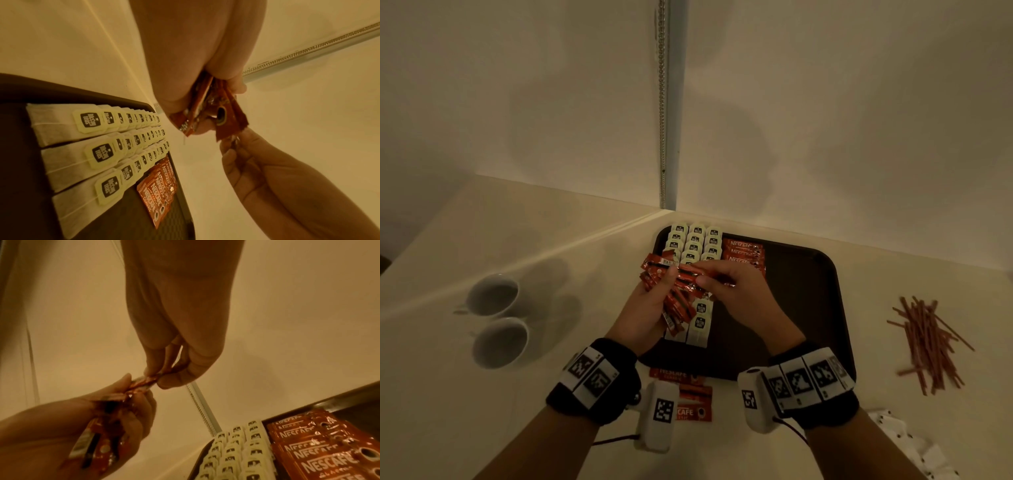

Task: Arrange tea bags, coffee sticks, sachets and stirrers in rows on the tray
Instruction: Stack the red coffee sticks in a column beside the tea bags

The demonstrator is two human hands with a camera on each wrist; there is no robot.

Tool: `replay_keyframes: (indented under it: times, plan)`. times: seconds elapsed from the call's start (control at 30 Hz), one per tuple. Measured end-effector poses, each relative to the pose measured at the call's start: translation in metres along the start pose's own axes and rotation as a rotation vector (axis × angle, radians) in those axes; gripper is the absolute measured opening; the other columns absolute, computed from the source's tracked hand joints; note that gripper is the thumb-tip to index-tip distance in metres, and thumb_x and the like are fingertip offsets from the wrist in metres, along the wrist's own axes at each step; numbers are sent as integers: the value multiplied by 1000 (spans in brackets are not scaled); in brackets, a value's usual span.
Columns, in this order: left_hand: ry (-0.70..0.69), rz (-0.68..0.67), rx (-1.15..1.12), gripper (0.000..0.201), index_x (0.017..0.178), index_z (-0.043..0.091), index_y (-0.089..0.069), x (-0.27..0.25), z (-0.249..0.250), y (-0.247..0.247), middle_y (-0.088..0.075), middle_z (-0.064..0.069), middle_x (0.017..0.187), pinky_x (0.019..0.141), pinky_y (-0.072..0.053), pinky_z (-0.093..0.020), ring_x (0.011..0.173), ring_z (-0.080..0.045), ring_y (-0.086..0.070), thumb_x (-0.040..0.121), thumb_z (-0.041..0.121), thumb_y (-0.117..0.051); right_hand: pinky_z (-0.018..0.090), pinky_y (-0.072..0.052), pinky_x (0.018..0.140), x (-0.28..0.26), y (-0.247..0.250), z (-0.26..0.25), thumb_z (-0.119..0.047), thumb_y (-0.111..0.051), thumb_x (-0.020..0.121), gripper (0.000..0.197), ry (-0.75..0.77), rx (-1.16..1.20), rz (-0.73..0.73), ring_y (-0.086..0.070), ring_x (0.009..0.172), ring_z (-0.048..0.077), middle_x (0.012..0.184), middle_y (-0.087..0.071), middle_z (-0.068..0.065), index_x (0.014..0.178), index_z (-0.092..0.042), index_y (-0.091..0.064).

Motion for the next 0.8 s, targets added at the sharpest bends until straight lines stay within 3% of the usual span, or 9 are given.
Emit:
replay_keyframes:
  times: [0.1,0.23,0.3,0.4,0.5,0.57,0.67,0.8]
  plan:
    - [-10,35,-35,37,124,10,-55,1,2,1,-73,-7,102,72,-58,-28,91,-19,-70,93,30,-50,11,-48,68,-3,4,-4,-15,-60,89,18,-9,10,-3,-58,77,-5,88,-63,-14,105,-16,-69]
    - [-43,97,-57,51,125,4,-52,2,6,4,-67,-17,113,78,-56,-35,103,-29,-67,82,29,-60,21,-53,78,-5,-3,-9,-19,-67,83,16,14,-59,-76,-60,85,5,89,-63,-7,99,-19,-66]
    - [-54,76,-69,50,124,5,-53,4,7,1,-66,-16,115,82,-55,-37,104,-29,-66,81,28,-61,18,-51,73,-4,-2,-12,-16,-66,84,11,22,-72,-69,-59,83,6,88,-61,-6,94,-21,-63]
    - [-90,60,-122,30,110,10,-61,4,13,-1,-71,-9,104,73,-56,-31,93,-23,-69,86,28,-57,16,-49,61,-3,14,-17,-10,-64,85,12,53,-49,86,-58,74,6,86,-59,-3,86,-21,-58]
    - [-98,111,-202,15,86,11,-60,4,14,7,-68,-5,79,77,-56,-36,73,-19,-67,89,26,-56,21,-53,69,-6,27,-25,-7,-64,84,14,166,-129,202,-58,80,10,92,-56,-1,86,-19,-58]
    - [-87,101,-190,15,80,12,-57,3,16,6,-59,0,63,76,-57,-37,58,-12,-60,88,25,-58,13,-50,76,-10,23,-34,-4,-65,83,10,300,-206,179,-55,85,5,97,-52,-1,87,-12,-62]
    - [-76,53,-96,7,83,12,-60,1,19,-1,-56,-1,64,67,-58,-29,54,-9,-55,82,18,-64,10,-48,79,-15,23,-36,-1,-71,76,12,402,-230,174,-52,90,0,99,-51,-5,83,-9,-66]
    - [-153,63,-22,9,80,9,-64,0,24,-1,-65,-4,70,60,-55,-25,63,-15,-63,82,0,-64,12,-49,81,-17,28,-27,-9,-77,72,26,316,-182,153,-55,95,0,103,-53,-16,94,-17,-66]
Point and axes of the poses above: each hand's wrist, its own x-axis towards the middle knuckle, its own y-axis out of the back of the hand, z = x × y, the point moved 7 cm from there along x, towards the middle knuckle
